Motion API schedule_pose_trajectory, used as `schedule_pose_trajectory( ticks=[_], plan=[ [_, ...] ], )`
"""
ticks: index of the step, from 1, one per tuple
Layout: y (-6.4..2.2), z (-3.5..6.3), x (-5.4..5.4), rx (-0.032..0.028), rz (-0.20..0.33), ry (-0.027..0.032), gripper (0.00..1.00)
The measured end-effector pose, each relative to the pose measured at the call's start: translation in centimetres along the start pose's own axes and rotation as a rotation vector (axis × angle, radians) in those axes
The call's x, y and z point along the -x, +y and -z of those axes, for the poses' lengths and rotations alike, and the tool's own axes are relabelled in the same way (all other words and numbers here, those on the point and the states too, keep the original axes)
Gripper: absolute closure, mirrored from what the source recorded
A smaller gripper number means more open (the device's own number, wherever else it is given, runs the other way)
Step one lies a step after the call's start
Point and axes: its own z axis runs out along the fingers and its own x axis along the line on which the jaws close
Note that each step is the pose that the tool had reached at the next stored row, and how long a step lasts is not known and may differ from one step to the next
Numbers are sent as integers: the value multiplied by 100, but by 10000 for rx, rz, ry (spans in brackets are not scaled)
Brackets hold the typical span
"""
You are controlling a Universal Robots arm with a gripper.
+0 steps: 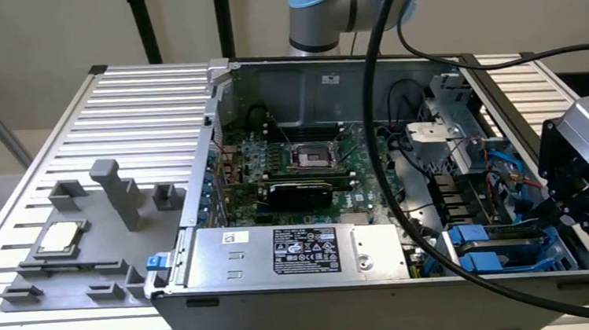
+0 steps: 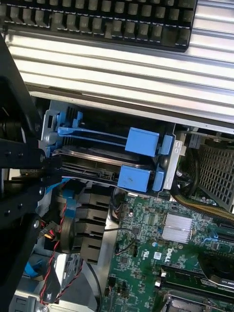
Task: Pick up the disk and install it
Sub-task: 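Insert the first disk wire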
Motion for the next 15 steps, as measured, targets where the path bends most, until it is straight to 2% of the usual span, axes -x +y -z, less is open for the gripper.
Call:
schedule_pose_trajectory(
  ticks=[4, 8, 15],
  plan=[
    [4, -1, 0, -6, 56, -3, 84],
    [50, 11, 17, 1, 87, -3, 84],
    [248, 21, 81, 1, 88, -4, 84]
  ],
)
